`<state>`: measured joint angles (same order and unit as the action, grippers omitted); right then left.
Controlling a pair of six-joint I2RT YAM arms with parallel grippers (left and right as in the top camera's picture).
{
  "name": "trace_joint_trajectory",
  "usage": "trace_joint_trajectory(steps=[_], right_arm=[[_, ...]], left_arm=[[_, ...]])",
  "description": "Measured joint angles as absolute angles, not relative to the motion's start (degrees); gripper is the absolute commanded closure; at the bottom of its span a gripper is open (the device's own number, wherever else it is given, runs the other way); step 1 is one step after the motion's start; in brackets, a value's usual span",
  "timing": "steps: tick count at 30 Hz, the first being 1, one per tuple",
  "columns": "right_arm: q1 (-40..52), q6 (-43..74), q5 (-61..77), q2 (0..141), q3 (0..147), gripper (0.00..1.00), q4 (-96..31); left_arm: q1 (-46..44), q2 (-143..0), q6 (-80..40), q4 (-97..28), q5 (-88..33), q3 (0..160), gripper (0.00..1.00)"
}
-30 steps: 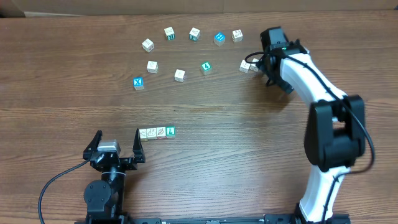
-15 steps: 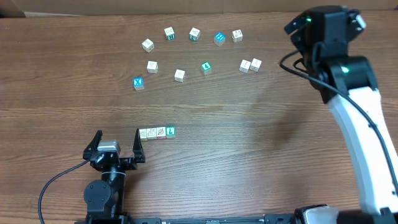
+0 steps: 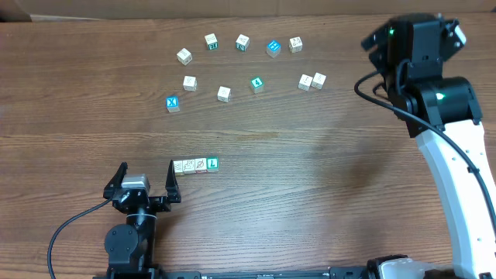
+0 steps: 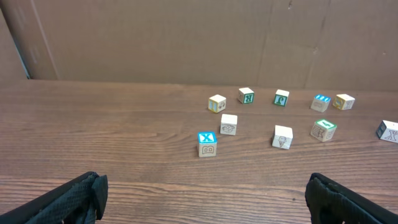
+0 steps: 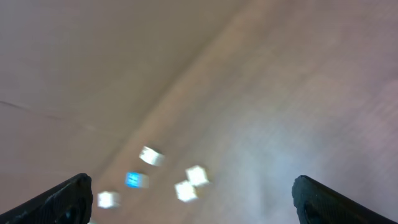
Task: Form a horizontal line
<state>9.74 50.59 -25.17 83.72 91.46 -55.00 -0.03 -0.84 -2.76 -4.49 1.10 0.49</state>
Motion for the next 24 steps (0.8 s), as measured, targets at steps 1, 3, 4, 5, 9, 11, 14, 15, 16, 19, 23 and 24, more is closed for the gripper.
trace_joint_trajectory(steps=[1,3,4,5,9,11,14,15,16,19,23,24], right_arm=[[9.7,50.6,-25.5,83.3,91.2,0.0,-56.1],[9.7,50.5,-26.3,81.6,89.2,0.0,-56.9],[9.7,50.6,-26.6,80.2,87.2,0.0,-56.5],[9.7,50.6,-26.9,78.9,85.2,0.0,-56.5],[9.7,50.5,-27.6,73.5,74.0,0.0,-52.1],[9.6,50.6,-28.1,71.1,66.3,0.0,-47.5],[9.5,50.6,-28.6,68.7,55.2,0.0,-39.7],[9.5,50.6,-28.7,68.2,52.1,0.0,-37.4],[9.4,50.6,-28.8,67.5,48.6,0.0,-34.5],[9.4,50.6,-29.0,66.3,40.7,0.0,-27.1],[9.4,50.6,-29.0,65.9,33.3,0.0,-18.7],[9.4,50.6,-29.0,65.9,31.9,0.0,-17.4]], left_arm=[[0.0,-0.8,-2.8,-4.5,1.1,0.5,0.0],[0.0,-0.8,-2.8,-4.5,1.1,0.5,0.0],[0.0,-0.8,-2.8,-4.4,1.1,0.5,0.0],[0.0,-0.8,-2.8,-4.5,1.1,0.5,0.0],[0.0,-0.8,-2.8,-4.4,1.1,0.5,0.0],[0.0,-0.8,-2.8,-4.5,1.1,0.5,0.0],[0.0,-0.8,-2.8,-4.5,1.1,0.5,0.0],[0.0,-0.8,-2.8,-4.5,1.1,0.5,0.0],[0.0,-0.9,-2.8,-4.5,1.1,0.5,0.0],[0.0,-0.9,-2.8,-4.5,1.1,0.5,0.0],[0.0,-0.8,-2.8,-4.4,1.1,0.5,0.01],[0.0,-0.8,-2.8,-4.5,1.1,0.5,0.0]])
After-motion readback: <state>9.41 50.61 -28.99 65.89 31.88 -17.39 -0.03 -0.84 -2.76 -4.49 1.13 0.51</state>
